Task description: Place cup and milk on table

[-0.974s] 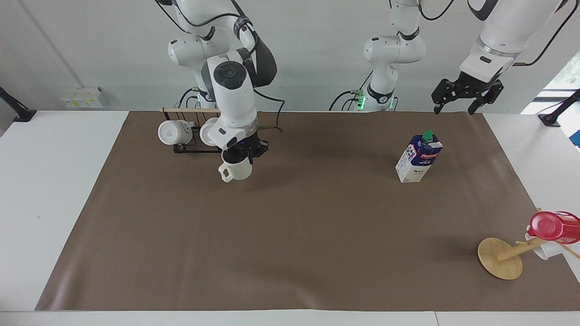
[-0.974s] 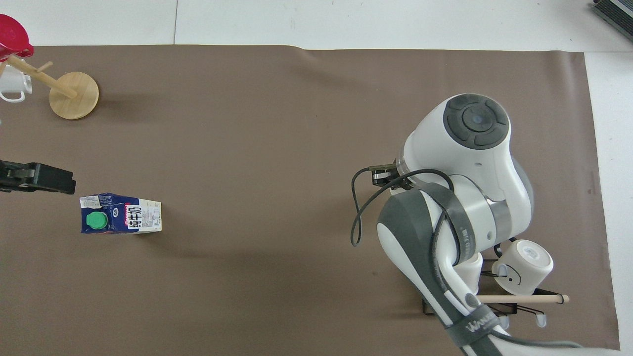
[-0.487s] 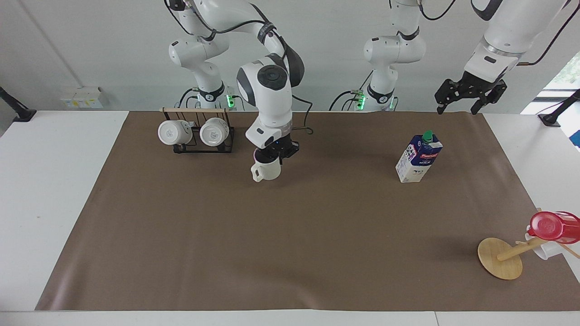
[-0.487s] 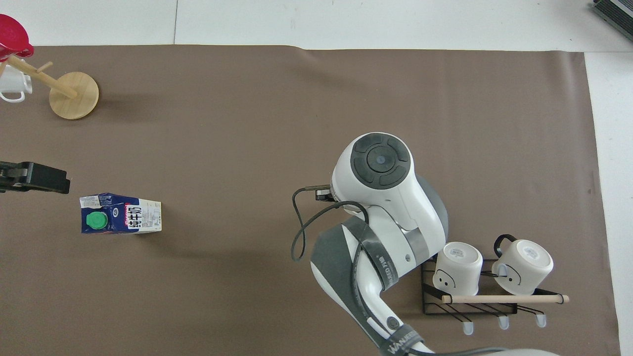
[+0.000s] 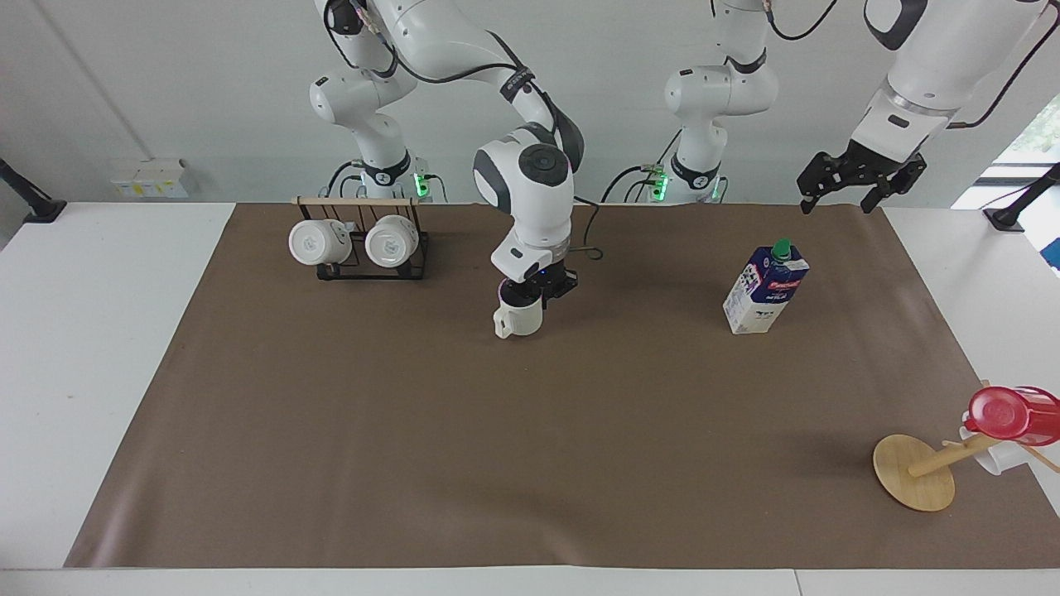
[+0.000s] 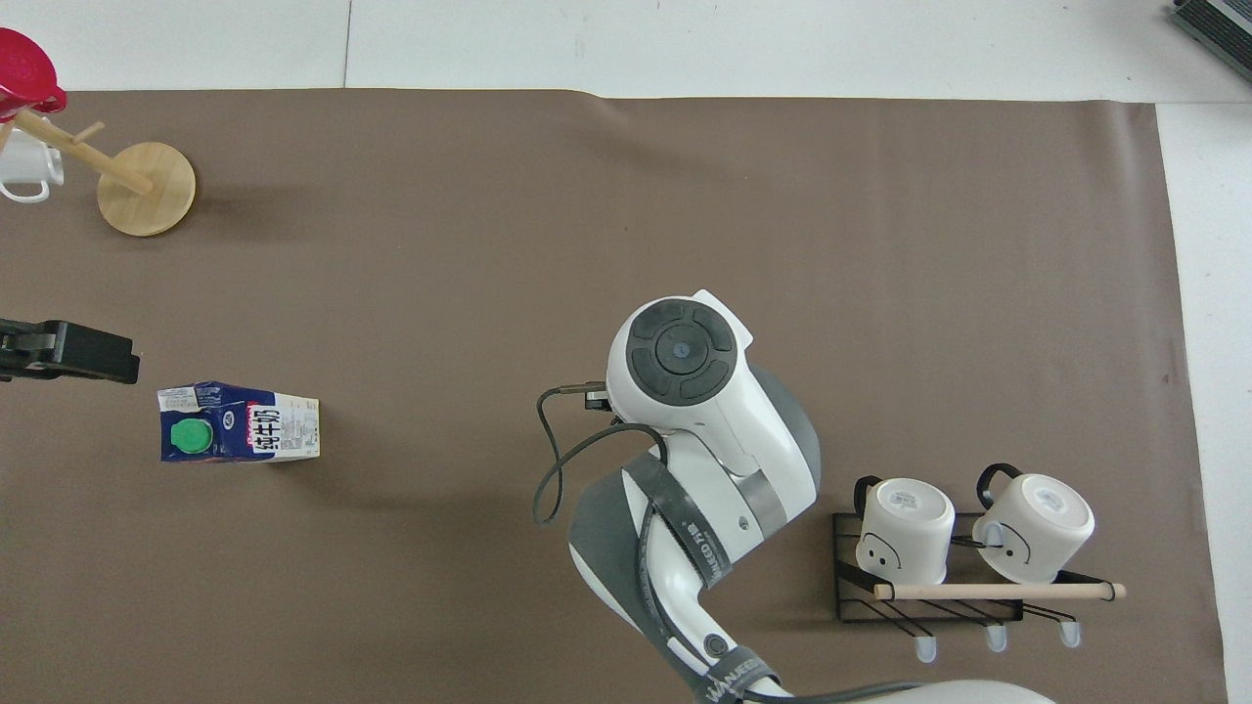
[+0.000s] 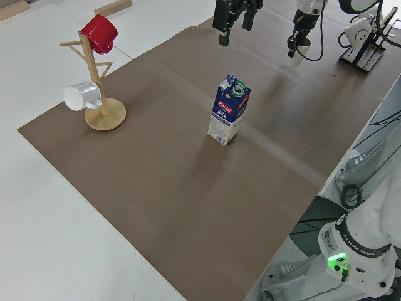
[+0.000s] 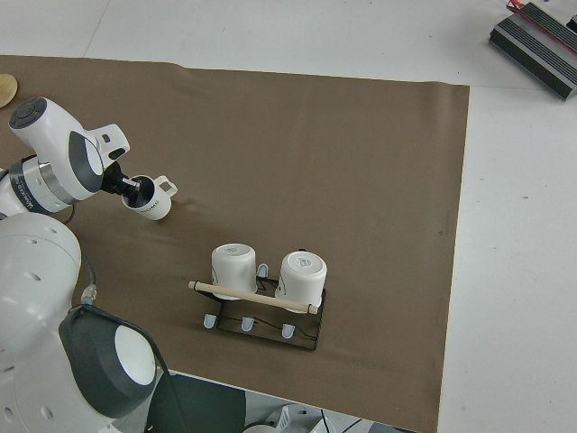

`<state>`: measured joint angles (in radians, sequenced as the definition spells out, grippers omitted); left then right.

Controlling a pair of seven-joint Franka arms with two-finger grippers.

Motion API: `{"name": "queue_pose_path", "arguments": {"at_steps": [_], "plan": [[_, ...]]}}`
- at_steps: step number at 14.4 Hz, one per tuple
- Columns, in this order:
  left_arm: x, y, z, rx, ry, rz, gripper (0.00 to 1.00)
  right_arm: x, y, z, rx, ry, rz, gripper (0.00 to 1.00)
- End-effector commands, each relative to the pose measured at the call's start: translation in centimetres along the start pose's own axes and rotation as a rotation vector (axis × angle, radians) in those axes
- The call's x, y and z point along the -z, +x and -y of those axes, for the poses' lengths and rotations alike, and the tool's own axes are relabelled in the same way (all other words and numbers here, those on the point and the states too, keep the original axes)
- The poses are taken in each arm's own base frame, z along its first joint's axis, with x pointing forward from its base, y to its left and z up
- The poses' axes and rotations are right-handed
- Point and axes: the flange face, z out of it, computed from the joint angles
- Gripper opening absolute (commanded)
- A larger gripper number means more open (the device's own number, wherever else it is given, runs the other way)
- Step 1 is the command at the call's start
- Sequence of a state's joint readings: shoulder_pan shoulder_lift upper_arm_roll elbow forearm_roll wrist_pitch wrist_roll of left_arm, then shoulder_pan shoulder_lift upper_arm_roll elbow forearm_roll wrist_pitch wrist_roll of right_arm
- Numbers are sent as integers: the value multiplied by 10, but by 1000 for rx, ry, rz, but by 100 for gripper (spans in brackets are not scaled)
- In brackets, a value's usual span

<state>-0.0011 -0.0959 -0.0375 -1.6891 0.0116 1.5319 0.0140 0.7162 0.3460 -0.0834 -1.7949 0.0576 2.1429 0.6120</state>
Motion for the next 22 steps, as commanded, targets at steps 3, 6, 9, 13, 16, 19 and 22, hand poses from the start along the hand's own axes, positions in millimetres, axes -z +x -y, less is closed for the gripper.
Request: {"name": "queue_pose_path", "arguments": {"at_steps": [3, 6, 9, 13, 16, 19, 22], "plan": [[-42, -26, -5, -13, 8, -50, 100, -7, -8, -3, -2, 5, -3, 0], [-62, -31, -9, -21, 10, -84, 100, -14, -10, -1, 5, 1, -4, 0], [-77, -31, -10, -22, 10, -96, 100, -18, -12, 2, 16, -2, -5, 0], [-95, -40, -11, -23, 13, -133, 100, -19, -13, 1, 14, -1, -7, 4], [-106, -40, -15, -33, 13, -144, 100, -19, -13, 1, 7, 2, -5, 41], [-120, -45, -19, -39, 13, -144, 100, -17, -11, 1, 12, 3, -10, 66], [-130, -49, -19, -38, 14, -146, 100, -6, -10, 4, 17, 10, -24, 100]]}}
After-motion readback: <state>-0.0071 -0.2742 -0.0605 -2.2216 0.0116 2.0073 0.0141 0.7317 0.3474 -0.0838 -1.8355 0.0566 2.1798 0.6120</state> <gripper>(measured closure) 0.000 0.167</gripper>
